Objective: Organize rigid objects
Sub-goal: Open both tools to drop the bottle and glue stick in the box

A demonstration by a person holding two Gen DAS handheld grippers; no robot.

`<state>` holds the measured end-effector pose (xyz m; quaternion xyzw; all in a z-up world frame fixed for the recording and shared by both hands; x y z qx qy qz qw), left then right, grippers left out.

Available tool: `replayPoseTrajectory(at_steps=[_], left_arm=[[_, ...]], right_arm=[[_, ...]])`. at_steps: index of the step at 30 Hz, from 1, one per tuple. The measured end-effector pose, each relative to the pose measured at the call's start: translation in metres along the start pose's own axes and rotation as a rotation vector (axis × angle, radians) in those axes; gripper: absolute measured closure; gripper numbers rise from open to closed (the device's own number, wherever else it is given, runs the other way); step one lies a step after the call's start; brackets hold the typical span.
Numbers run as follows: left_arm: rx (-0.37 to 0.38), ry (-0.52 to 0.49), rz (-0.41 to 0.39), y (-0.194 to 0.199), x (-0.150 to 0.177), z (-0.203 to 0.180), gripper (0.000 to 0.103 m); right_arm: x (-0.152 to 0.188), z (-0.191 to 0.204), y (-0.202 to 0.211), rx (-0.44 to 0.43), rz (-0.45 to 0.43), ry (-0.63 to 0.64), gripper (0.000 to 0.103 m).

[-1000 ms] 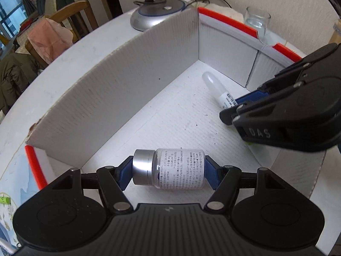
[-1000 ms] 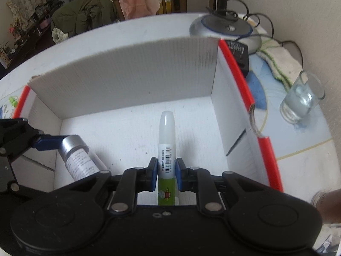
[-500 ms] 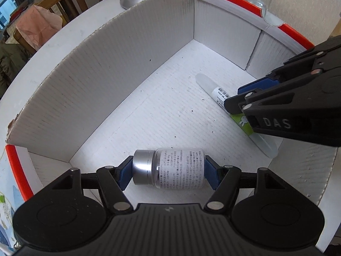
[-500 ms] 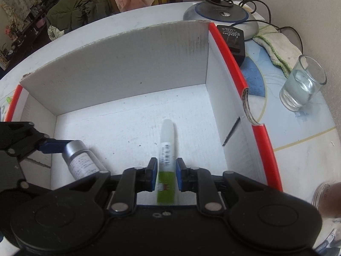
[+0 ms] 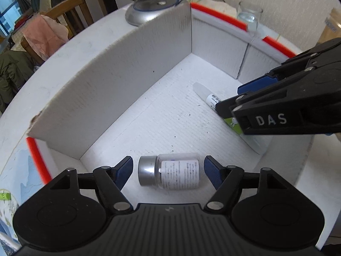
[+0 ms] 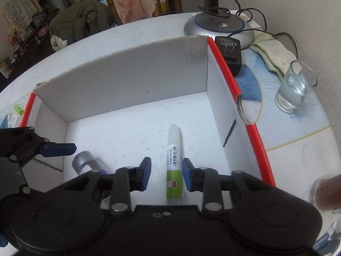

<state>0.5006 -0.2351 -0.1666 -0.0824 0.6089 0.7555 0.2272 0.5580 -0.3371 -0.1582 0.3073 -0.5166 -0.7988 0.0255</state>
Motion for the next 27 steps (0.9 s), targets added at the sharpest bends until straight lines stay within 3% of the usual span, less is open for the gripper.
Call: replayPoseTrajectory(at_steps=[9,27], left_arm=[[-0.010,0.081,-0.117,0.042,0.011,0.020,0.030],[0.014,0.229,-0.288,0.126,0.075,0.084,0.030]], right_arm=[[0.001,0.025,0.026,-0.013,-0.070,0.043,0.043],[0.022,0.103,0.074,0.005,-0.191,0.092,0.019]])
Point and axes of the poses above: each gripper's, at about its wrist camera, not at the fingertips, and y roughly against the way its jaws point, z to its left, x to its underside, the point moved 7 cm from there along -y, roughly the way its jaws point, and after that the axes turned 10 degrees about -x, right-handed, at the moved point
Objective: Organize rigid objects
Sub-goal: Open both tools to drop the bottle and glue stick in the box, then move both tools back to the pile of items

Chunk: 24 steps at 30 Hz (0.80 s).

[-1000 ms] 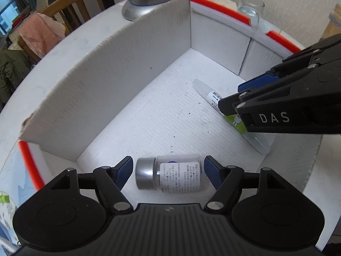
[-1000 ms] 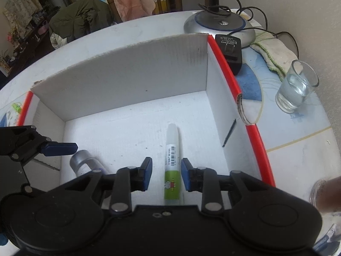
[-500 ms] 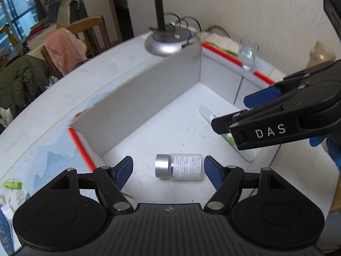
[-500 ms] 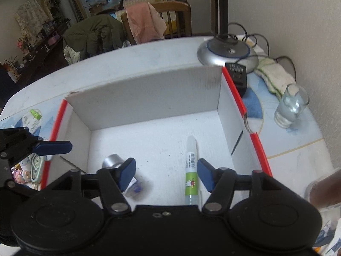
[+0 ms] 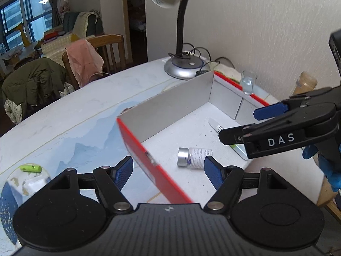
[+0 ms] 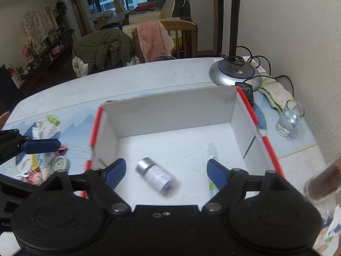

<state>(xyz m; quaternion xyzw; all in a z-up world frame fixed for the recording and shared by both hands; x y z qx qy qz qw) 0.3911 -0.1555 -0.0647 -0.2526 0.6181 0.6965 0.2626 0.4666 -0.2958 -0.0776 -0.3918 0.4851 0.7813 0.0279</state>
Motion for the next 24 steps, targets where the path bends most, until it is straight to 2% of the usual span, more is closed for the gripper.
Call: replayPoseTrajectory(at_steps=[4,8,22,24], left_arm=[[0.004,0.011,-0.025,0.020,0.011,0.019,0.030],[0.007,0.022,-0.060,0.041,0.022,0.036,0.022],[-0.001,0.096,-0.117,0.092,0.072,0.112,0.018],[-0.009,0.099,-0.127,0.098,0.079,0.122,0.011]], right_arm=[[0.006,0.025,0.013,-0.013,-0.035,-0.011,0.015],[0.014,0.049,0.023,-0.024,-0.067,-0.013,0.011],[0.048,0.135,0.040,-0.085,-0.155,-0.014,0.004],[0.052,0.145,0.040,-0.096,-0.170,-0.026,0.002]])
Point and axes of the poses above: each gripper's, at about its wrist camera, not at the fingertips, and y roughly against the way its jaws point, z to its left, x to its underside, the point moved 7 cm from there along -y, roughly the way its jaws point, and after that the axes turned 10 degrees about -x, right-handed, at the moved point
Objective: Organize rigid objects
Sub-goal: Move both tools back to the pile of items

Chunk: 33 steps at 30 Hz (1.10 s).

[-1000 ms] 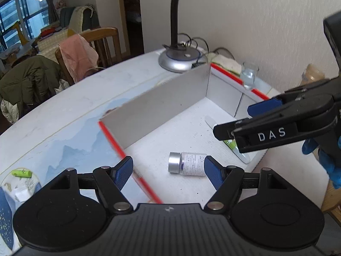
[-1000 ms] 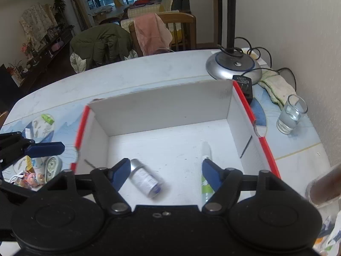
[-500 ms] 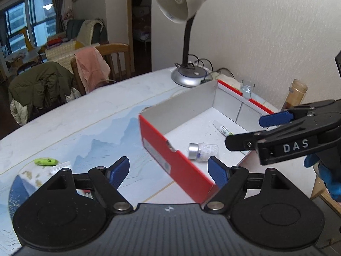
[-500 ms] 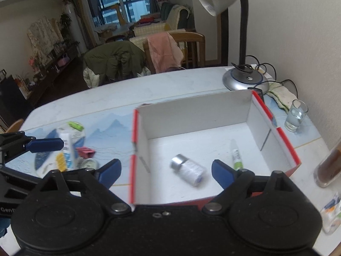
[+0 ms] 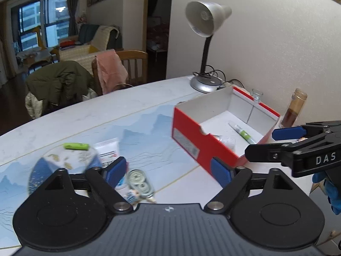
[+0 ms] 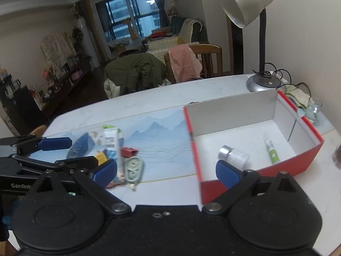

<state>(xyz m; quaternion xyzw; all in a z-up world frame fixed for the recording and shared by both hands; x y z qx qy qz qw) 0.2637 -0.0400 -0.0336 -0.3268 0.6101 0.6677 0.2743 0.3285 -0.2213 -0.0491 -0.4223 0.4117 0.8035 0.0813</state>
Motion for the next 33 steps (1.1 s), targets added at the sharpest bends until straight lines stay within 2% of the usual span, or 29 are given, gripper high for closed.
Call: replayPoseTrajectory(at_steps=[2,8,10,15,22,29,33], left_arm=[[-0.001,0.010,-0.007,0.005,0.005,0.009,0.008],[-0.018,0.051,0.006,0.012,0.029,0.042,0.007],[-0.028,0.063,0.009,0.013,0.040,0.054,0.000],[-0.073,0.096,0.029,0.014,0.069,0.087,0.000],[-0.173,0.129,0.050,0.011,0.111,0.131,0.000],[-0.188,0.216,0.083,0.002,0.147,0.164,0.000],[-0.191,0.229,0.120,-0.009,0.163,0.175,0.000]], right_arm=[[0.004,0.010,-0.002,-0.016,-0.007,-0.013,0.002],[0.015,0.038,-0.015,-0.053,0.002,-0.008,0.001],[0.021,0.047,-0.020,-0.062,0.010,-0.002,0.001],[0.032,0.066,-0.034,-0.069,0.040,0.004,0.001],[0.046,0.085,-0.053,-0.081,0.096,0.014,0.001],[0.056,0.105,-0.073,-0.097,0.150,0.036,0.001],[0.064,0.120,-0.088,-0.102,0.191,0.058,0.002]])
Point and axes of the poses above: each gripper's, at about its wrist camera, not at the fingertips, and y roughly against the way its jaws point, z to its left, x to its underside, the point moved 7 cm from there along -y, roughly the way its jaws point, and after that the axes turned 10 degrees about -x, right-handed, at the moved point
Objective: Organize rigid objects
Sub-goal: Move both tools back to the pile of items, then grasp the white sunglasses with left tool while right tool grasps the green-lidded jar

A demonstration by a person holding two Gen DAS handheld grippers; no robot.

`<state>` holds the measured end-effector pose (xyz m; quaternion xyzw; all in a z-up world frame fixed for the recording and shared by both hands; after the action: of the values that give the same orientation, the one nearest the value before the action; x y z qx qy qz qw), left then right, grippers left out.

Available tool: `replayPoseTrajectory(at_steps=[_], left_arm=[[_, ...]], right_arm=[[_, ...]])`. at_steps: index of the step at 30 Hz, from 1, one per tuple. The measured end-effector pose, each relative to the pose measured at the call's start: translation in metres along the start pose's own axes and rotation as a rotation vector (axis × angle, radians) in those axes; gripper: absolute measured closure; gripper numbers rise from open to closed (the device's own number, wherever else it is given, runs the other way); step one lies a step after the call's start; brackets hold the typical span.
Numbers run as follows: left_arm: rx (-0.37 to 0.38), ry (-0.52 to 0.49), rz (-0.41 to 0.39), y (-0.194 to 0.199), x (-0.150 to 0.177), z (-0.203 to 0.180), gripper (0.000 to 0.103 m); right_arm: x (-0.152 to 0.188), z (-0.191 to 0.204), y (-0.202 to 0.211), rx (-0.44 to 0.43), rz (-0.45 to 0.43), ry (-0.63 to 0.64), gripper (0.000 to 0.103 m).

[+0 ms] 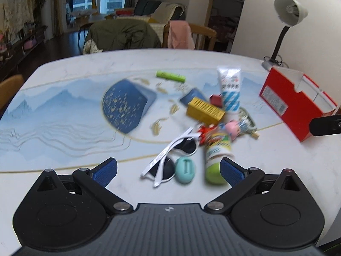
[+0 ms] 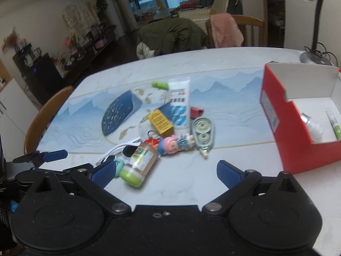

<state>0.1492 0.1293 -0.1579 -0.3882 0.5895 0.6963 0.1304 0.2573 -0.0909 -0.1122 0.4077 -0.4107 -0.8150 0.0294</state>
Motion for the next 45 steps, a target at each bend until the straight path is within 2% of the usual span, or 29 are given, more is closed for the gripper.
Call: replayPoseTrajectory(at_steps=[11,16,20,25,32,40,43,45], left_arm=[[-0.032,0.005,0.044,-0.039,0.012,0.022,0.000],[-0.024,-0.008,0.040,-0.053,0.005,0.023,0.000],[-0.014,-0.033,0.037,-0.067,-0.004,0.017,0.001],[0.003,-0.066,0.036,-0.079,-0.012,0.011,0.002],[0.026,-0.097,0.051,-0.091,-0.015,0.004,0.023],[0.077,-0.131,0.068,-0.098,-0.016,-0.007,0.040],[0.104,-0.122,0.073,-0.099,-0.018,-0.010,0.050],[0.123,-0.121,0.078,-0.099,-0.019,-0.012,0.062]], right_arm=[[-0.001,0.019,-0.048,-0.003,0.093,0.031,0.007],[-0.002,0.025,-0.068,-0.012,0.117,0.022,0.012],[-0.002,0.025,-0.084,-0.010,0.147,-0.009,0.020],[0.000,0.024,-0.099,-0.011,0.170,-0.060,0.023],[0.004,0.019,-0.118,0.000,0.206,-0.094,0.032],[0.005,0.021,-0.129,-0.016,0.234,-0.089,0.036],[0.007,0.023,-0.134,-0.021,0.252,-0.077,0.038],[0.007,0.024,-0.137,-0.028,0.257,-0.078,0.039]])
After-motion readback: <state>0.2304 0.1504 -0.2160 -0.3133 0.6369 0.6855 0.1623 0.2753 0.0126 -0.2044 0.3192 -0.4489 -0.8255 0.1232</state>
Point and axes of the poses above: each gripper's, at about its wrist camera, not at the fingertips, and y roughly against the way its jaws point, z to its left, x to its underside, the point moved 7 cm from there along -y, roughly the way its jaws point, and after that the axes turned 10 degrees about -x, right-handed, at the moved point
